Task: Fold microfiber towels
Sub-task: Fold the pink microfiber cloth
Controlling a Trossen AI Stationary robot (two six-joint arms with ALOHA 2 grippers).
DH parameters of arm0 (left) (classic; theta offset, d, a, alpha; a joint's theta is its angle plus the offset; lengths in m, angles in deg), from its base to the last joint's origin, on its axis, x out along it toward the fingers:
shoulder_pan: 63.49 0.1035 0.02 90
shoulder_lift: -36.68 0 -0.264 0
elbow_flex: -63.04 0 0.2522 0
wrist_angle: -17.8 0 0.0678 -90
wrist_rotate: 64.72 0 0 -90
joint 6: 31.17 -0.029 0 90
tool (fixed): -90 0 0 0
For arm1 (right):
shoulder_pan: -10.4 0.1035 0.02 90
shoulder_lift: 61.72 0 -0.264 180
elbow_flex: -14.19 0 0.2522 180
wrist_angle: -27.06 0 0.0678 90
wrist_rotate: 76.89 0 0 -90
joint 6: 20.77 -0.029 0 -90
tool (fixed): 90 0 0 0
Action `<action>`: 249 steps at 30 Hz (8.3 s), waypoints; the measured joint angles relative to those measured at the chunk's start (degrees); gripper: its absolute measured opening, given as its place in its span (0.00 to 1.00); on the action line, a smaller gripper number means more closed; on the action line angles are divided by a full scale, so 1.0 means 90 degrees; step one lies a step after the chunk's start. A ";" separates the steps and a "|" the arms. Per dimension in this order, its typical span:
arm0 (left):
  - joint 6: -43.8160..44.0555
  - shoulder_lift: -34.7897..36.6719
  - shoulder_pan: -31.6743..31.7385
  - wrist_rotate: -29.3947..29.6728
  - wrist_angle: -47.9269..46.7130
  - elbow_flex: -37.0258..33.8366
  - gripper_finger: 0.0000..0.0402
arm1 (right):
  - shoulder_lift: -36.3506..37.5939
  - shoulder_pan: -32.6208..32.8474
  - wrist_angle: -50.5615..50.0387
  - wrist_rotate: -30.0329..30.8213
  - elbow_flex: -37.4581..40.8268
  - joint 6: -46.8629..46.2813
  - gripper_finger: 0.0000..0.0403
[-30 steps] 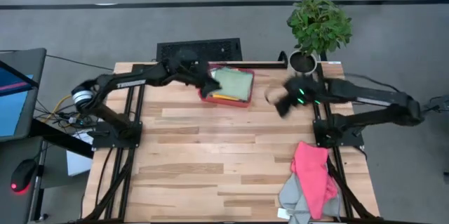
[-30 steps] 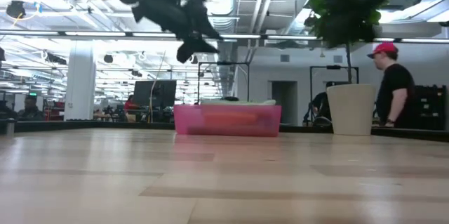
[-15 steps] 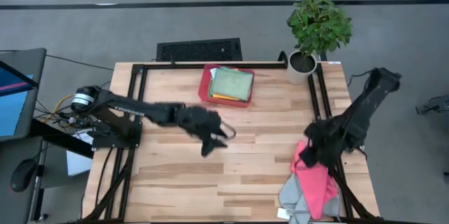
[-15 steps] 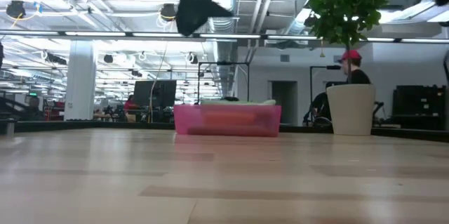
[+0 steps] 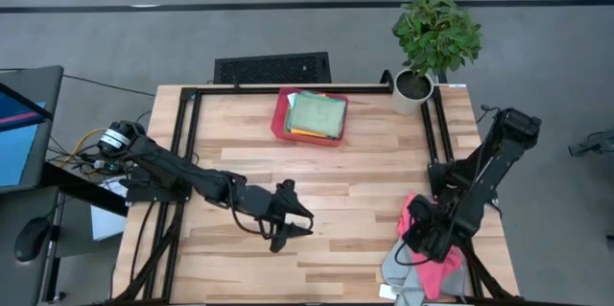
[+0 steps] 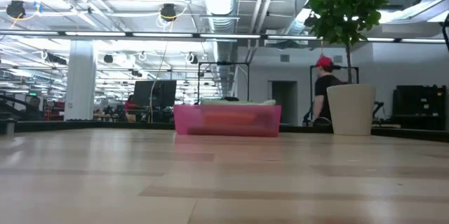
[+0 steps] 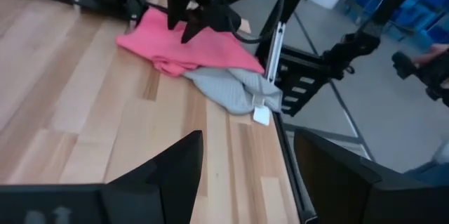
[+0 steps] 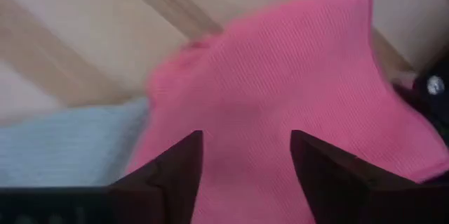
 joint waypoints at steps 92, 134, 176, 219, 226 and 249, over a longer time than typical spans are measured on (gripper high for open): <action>0.2790 -0.0442 0.0295 0.1665 0.4613 -0.2011 0.54 | -0.0790 -0.2108 0.4475 0.5444 -0.2096 0.8016 0.06; 0.2743 -0.0445 0.0453 0.1793 0.4684 -0.2004 0.24 | -0.0790 -0.2124 0.4740 0.5340 -0.2096 0.8237 0.05; 0.2434 -0.0449 -0.1070 0.0151 0.1194 -0.1996 0.00 | -0.2985 -0.4540 0.7341 0.1566 -0.1262 0.9727 0.55; 0.2491 -0.0447 -0.1337 0.0785 0.0383 -0.2004 0.00 | -0.4501 -0.5613 0.5828 0.0083 -0.2834 1.0853 0.50; 0.2490 -0.0447 -0.1337 0.0786 0.0383 -0.2004 0.00 | -0.4540 -0.5680 0.5650 -0.0195 -0.2850 1.0765 0.49; 0.2510 0.0280 -0.1059 0.0743 -0.0500 -0.1967 0.00 | -0.2087 -0.5021 0.4007 0.1651 -0.2807 1.0120 0.02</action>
